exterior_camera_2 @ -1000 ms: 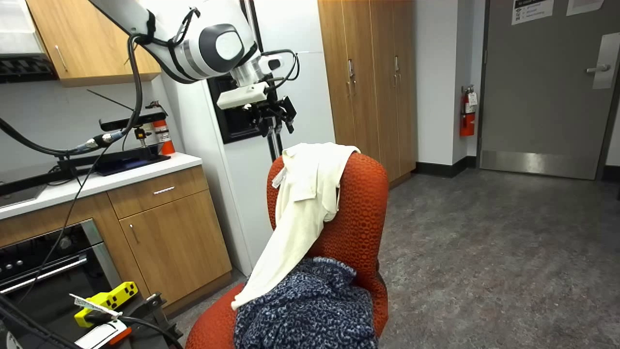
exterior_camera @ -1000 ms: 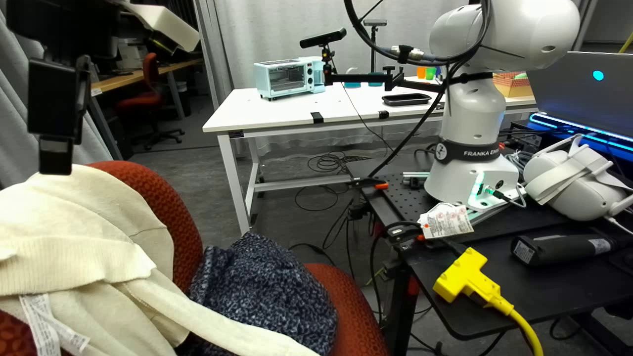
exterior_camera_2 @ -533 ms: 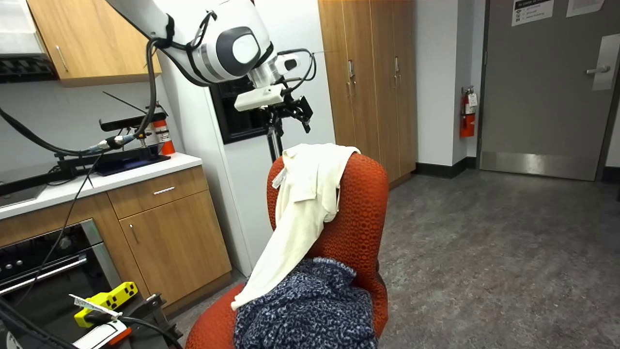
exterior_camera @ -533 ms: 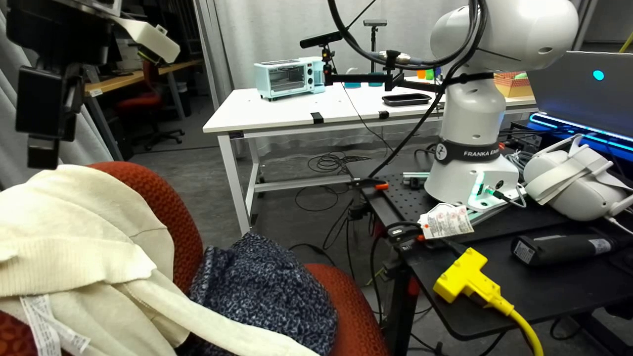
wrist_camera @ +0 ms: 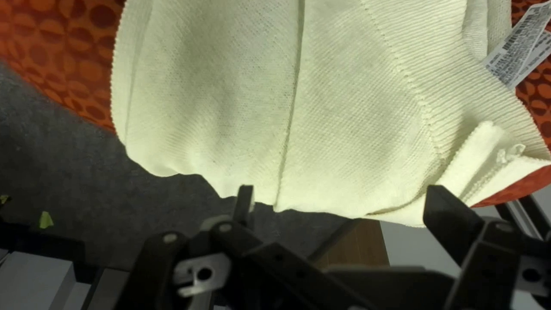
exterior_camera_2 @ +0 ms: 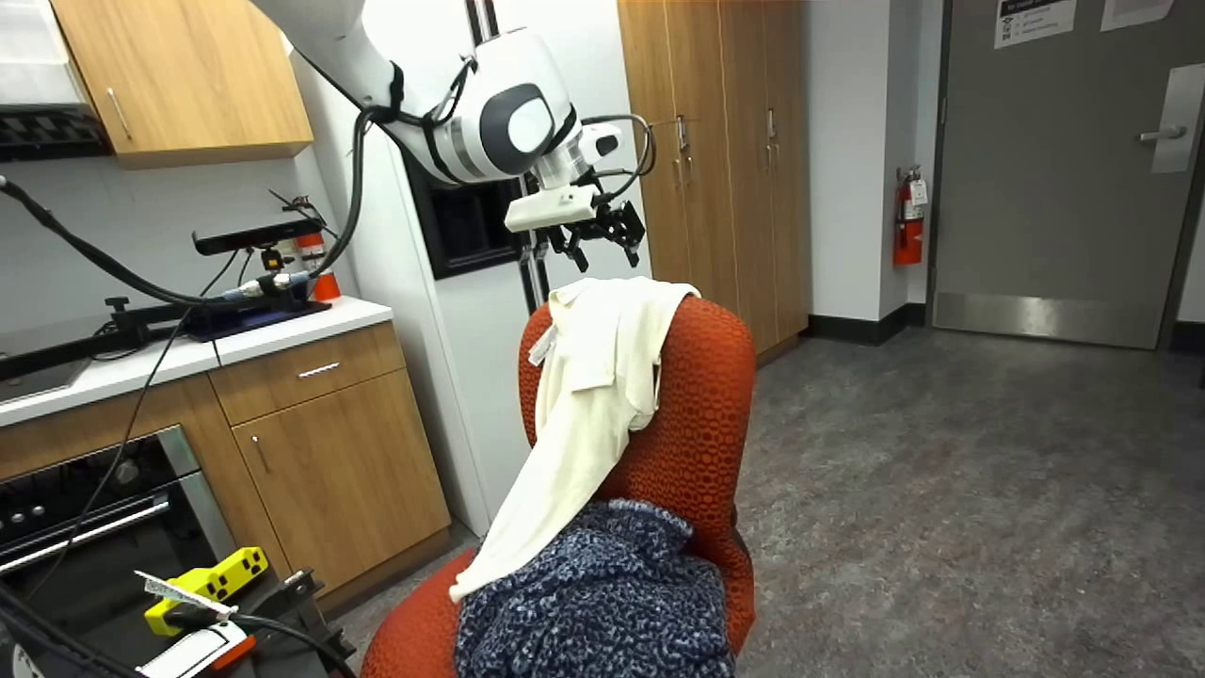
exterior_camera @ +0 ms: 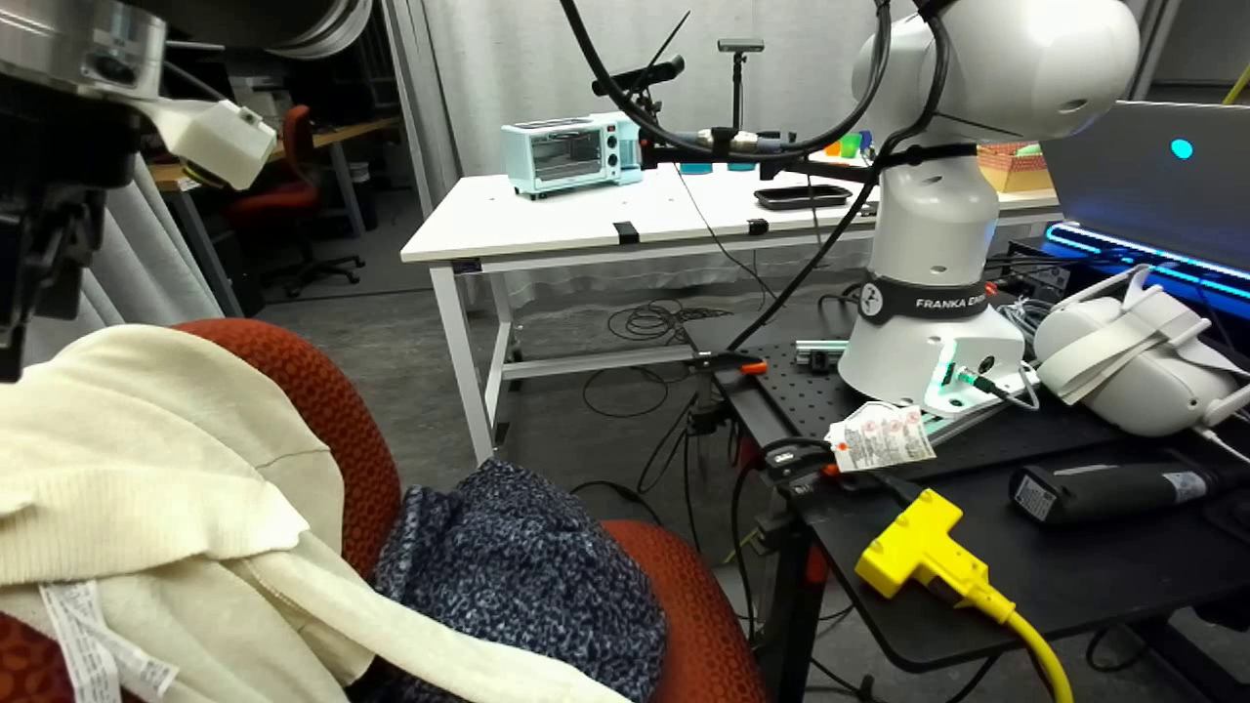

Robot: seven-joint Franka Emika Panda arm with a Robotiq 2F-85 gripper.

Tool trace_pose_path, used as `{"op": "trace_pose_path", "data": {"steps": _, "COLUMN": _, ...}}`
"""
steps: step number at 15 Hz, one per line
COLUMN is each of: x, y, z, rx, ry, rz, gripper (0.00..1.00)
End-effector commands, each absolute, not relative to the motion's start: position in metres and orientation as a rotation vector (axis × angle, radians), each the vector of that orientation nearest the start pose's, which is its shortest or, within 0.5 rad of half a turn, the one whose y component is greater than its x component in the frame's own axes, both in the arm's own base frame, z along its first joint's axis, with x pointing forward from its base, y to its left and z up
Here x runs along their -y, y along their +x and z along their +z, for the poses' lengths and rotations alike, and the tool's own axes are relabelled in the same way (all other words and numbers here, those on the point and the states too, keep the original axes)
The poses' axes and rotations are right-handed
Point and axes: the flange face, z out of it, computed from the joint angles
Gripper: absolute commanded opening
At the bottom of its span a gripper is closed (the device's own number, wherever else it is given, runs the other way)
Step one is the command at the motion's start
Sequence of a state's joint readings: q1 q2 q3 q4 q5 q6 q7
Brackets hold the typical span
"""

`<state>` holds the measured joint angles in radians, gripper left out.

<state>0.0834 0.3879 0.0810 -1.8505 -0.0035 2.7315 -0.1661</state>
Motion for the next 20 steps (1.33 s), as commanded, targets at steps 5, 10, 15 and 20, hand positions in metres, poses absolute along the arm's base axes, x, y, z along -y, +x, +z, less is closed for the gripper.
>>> {"op": "trace_pose_path", "data": {"steps": 5, "x": -0.113, "y": 0.697, "z": 0.336, "rx": 0.534, "ry": -2.991, "rz": -0.736, "gripper": 1.00}}
{"op": "trace_pose_path", "data": {"steps": 10, "x": -0.102, "y": 0.703, "z": 0.327, "rx": 0.500, "ry": -3.004, "rz": -0.727, "gripper": 0.58}}
{"op": "trace_pose_path", "data": {"steps": 15, "x": -0.094, "y": 0.701, "z": 0.340, "rx": 0.456, "ry": -3.003, "rz": -0.754, "gripper": 0.23}}
{"op": "trace_pose_path", "data": {"steps": 20, "x": -0.095, "y": 0.692, "z": 0.378, "rx": 0.406, "ry": -2.951, "rz": -0.832, "gripper": 0.03}}
